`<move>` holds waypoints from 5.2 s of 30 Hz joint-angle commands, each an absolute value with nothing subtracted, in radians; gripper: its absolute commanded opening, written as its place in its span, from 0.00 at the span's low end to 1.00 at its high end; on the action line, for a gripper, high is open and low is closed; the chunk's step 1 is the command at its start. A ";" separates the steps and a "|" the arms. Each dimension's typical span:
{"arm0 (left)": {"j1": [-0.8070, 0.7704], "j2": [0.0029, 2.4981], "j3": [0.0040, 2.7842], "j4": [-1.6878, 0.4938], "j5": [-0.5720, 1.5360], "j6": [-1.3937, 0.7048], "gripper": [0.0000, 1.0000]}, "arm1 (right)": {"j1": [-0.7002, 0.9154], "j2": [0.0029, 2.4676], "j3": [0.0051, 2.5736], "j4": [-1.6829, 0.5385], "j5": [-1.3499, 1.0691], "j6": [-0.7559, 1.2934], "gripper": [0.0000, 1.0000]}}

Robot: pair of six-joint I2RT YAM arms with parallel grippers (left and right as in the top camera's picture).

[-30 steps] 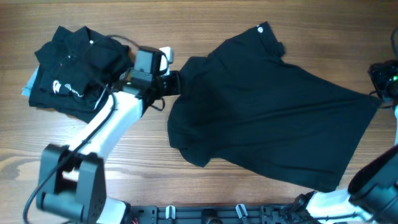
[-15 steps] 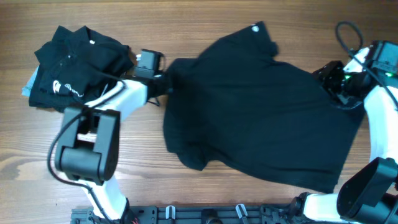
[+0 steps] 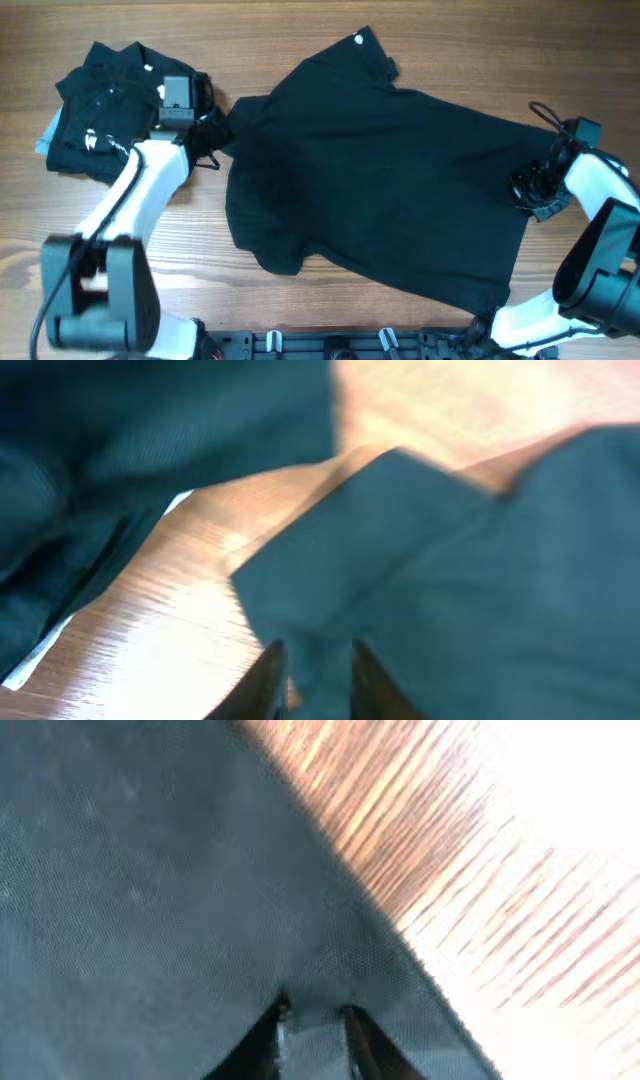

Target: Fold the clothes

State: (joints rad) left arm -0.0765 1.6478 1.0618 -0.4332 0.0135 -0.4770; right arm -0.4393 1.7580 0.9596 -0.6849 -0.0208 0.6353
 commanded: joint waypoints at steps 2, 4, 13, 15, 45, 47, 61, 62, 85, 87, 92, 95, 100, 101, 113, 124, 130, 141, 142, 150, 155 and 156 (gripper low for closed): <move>-0.118 1.595 1.061 -0.423 0.105 -0.474 0.29 | -0.538 1.848 0.941 -0.621 0.148 0.682 0.14; -0.156 1.596 1.060 -0.420 0.108 -0.437 0.31 | -0.587 1.848 0.959 -0.606 0.160 0.690 0.11; -0.303 1.599 1.061 -0.323 0.051 -0.314 0.43 | -0.641 1.687 1.177 -0.677 -0.228 0.527 0.40; -0.303 1.600 1.060 -0.302 0.051 -0.314 0.45 | -0.641 1.627 1.179 -0.690 -0.270 0.523 0.44; -0.115 2.036 1.061 -0.173 -0.037 -0.458 0.09 | -0.267 1.634 1.124 -0.801 -0.044 0.454 0.56; -0.113 1.985 1.061 -0.185 -0.033 -0.458 0.10 | -0.276 1.700 1.117 -0.797 0.044 0.557 0.56; -0.145 1.608 1.061 -0.266 0.078 -0.427 0.43 | -0.496 2.070 1.130 -0.556 0.171 0.672 0.04; -0.158 1.608 1.061 -0.276 0.111 -0.385 0.44 | -0.526 2.071 1.149 -0.544 0.170 0.672 0.04; -0.400 2.065 1.061 0.261 0.155 -0.166 0.24 | -0.399 1.529 1.322 -0.909 -0.493 0.324 0.39; -0.377 2.107 1.061 0.260 0.085 -0.192 0.19 | -0.361 1.530 1.315 -0.930 -0.457 0.310 0.39; -0.240 2.122 1.061 0.175 -0.127 -0.268 0.15 | -0.317 1.559 1.314 -0.931 -0.260 0.315 0.45; -0.172 2.119 1.076 0.167 0.010 -0.272 0.17 | -0.317 1.597 1.314 -0.929 -0.257 0.321 0.46; -0.174 2.036 1.108 0.149 0.113 -0.266 0.22 | -0.317 1.697 1.313 -0.948 -0.206 0.378 0.47; -0.179 2.008 1.108 0.136 0.116 -0.266 0.24 | -0.318 1.714 1.313 -0.963 -0.205 0.385 0.47; -0.196 1.311 1.107 -0.682 0.124 -0.362 0.51 | -0.364 1.578 1.313 -1.260 -0.182 0.342 0.48; -0.201 1.308 0.840 -1.048 0.297 -0.590 0.48 | -0.364 1.571 1.206 -1.260 -0.183 0.343 0.55; -0.201 1.312 0.630 -0.825 0.340 -0.636 0.48 | -0.368 1.571 1.018 -1.114 -0.178 0.424 0.61; -0.201 1.403 0.479 -0.480 0.355 -0.746 0.42 | -0.623 1.571 0.941 -1.071 -0.184 0.369 0.62; -0.201 1.405 0.479 -0.476 0.355 -0.746 0.40 | -0.626 1.571 0.941 -1.074 -0.184 0.369 0.62; -0.198 1.406 0.479 -0.496 0.415 -0.745 0.05 | -0.626 1.571 0.927 -1.124 -0.183 0.368 0.63; -0.198 1.406 0.495 -0.497 0.415 -0.745 0.04 | -0.629 1.571 0.812 -1.046 -0.142 0.462 0.63; -0.198 1.406 0.496 -0.497 0.415 -0.745 0.04 | -0.631 1.571 0.796 -1.032 -0.111 0.484 0.64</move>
